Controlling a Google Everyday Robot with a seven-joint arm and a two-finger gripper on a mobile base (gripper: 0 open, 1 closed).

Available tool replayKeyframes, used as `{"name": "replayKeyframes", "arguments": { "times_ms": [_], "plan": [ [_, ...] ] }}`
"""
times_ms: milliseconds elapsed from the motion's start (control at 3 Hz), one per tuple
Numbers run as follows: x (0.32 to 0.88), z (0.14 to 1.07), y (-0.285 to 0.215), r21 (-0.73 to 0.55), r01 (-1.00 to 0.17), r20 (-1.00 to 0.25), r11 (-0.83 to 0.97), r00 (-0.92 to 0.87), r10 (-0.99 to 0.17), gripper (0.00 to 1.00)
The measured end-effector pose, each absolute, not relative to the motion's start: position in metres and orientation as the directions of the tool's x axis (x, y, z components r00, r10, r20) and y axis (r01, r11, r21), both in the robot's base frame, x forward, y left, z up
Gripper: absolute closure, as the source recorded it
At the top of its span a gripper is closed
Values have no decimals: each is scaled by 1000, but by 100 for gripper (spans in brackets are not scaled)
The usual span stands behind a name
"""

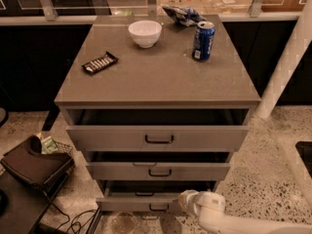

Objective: Close bottom drawer

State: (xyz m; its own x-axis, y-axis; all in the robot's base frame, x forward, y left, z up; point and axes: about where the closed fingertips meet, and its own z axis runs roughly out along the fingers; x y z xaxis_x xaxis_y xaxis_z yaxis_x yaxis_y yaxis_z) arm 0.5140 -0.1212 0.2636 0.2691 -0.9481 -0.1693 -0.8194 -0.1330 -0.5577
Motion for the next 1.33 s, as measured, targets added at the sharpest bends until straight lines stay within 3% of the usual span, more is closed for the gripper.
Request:
{"name": "replayKeyframes", "arguments": {
  "times_ms": [333,667,1000,1333],
  "plan": [
    [516,280,-123,-607,-786,-144,-119,256,-956,12],
    [519,299,-123,-655,-745,-108,-125,256,-961,0],
    [520,304,-123,-669,-731,-95,-132,261,-961,0],
    [518,304,-122,-669,-731,-95,-132,261,-961,19]
  ]
}}
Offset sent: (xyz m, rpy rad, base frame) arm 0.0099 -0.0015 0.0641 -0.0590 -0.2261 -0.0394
